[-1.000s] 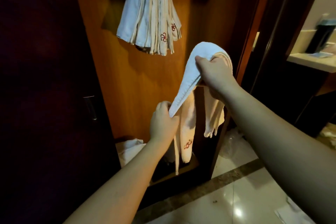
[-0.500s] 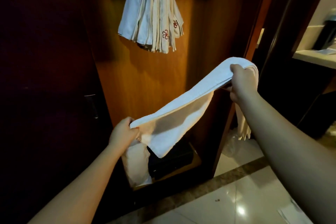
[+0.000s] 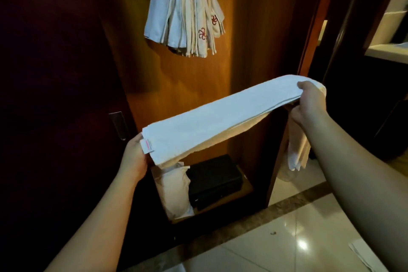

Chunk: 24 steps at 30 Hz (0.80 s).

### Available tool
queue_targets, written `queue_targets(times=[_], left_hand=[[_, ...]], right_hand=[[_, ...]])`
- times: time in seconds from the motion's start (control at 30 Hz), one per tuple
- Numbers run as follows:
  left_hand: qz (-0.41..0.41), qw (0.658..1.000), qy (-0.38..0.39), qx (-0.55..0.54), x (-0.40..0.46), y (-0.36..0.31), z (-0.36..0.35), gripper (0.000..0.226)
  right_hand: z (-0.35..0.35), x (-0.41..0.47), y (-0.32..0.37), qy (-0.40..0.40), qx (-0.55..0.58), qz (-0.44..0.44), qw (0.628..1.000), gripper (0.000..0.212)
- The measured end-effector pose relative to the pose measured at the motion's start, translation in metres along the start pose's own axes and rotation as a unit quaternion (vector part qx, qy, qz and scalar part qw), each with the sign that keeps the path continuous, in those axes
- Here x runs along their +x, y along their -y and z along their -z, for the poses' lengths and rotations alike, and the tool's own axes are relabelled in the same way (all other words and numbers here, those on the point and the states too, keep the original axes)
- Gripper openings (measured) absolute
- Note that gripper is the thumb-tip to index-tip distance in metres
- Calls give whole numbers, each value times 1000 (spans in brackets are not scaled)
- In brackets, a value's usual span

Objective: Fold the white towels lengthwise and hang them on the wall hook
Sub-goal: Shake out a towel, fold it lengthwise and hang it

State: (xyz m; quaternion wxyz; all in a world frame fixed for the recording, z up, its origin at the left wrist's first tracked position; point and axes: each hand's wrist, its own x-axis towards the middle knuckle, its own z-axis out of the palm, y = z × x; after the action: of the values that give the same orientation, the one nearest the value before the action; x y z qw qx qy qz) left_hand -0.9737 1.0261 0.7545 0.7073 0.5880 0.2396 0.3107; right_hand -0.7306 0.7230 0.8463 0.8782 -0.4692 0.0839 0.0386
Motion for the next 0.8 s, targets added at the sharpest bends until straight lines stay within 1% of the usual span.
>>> queue_targets(times=[0.1,0.2,0.3,0.37,0.43,0.53,0.63,0.73,0.8], left_hand=[[-31,998,28,53,1,-3,4,29],[-39,997,36,50,1,-9,5,36],[-10,999,44,-14,0,-9,7,46],[6,997,51,-51,-1,-4,10,49],[17,996,44,-72,-3,1,11,47],[42,992,35,-117,-7,13,10,44],[78,982,21,-170,-9,26,9,38],[99,968,20,-231,-10,36,10,25],[112,962,20,-249,-9,44,9,26]], right_hand=[[11,6,-6,-8,-11,-1,1000,47],[15,7,-10,-8,-6,-9,1000,47],[20,9,-12,-4,-5,-13,1000,51],[23,10,-13,-4,-3,-15,1000,55],[24,10,-15,-8,-6,-20,1000,57],[23,8,-19,4,8,-55,998,55],[19,1,-19,44,35,-87,995,48],[17,-3,-15,101,54,-92,989,45],[17,-6,-11,125,58,-99,985,46]])
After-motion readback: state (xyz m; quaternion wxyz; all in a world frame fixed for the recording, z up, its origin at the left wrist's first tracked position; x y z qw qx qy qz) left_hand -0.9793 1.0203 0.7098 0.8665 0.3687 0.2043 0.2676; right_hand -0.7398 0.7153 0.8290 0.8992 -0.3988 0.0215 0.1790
